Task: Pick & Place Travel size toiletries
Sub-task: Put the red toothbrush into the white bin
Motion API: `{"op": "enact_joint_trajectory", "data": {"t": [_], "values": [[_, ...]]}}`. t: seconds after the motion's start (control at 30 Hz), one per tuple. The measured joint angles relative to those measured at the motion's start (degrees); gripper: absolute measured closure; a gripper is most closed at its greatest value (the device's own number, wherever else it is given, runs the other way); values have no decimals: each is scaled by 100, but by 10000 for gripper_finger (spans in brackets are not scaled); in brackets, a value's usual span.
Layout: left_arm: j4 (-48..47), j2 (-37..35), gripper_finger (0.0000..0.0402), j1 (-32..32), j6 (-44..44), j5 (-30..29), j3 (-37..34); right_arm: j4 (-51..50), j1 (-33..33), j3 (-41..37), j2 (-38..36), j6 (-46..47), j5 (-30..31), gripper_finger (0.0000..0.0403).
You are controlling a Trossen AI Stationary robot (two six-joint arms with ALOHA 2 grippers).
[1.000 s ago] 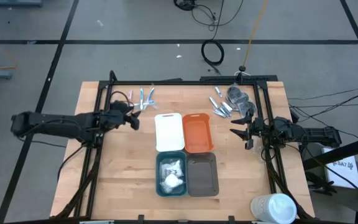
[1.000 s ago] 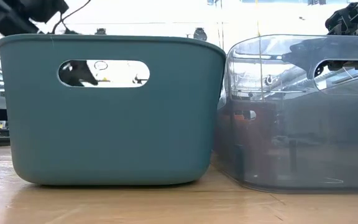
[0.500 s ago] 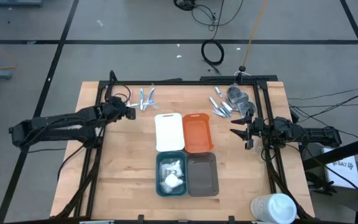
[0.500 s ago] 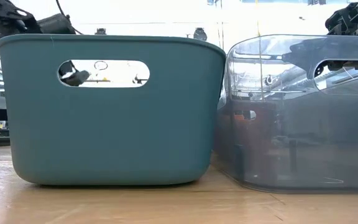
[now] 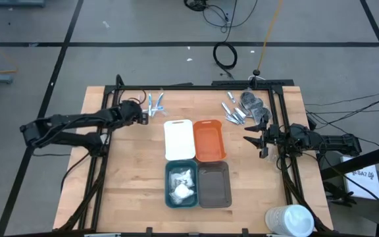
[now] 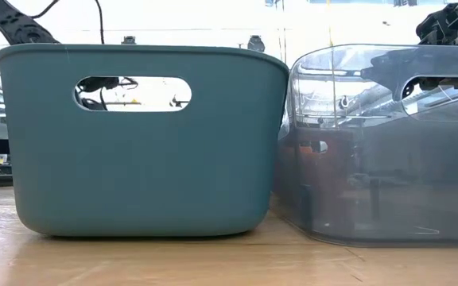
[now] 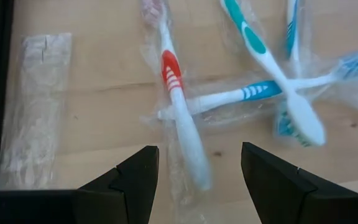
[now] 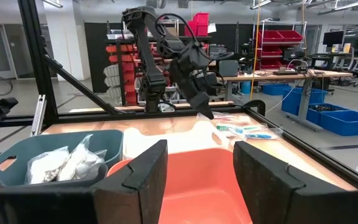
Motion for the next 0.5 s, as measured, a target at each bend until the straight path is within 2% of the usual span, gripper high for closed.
{"op": "enact_joint_trajectory", "data": {"t": [0.17,0.5], "values": [[8,308,176,0,40,0,0,0,0,0,-2,1,0,230],[85,353,176,0,50,-179,2,1,-1,-2,0,-1,0,227]]}}
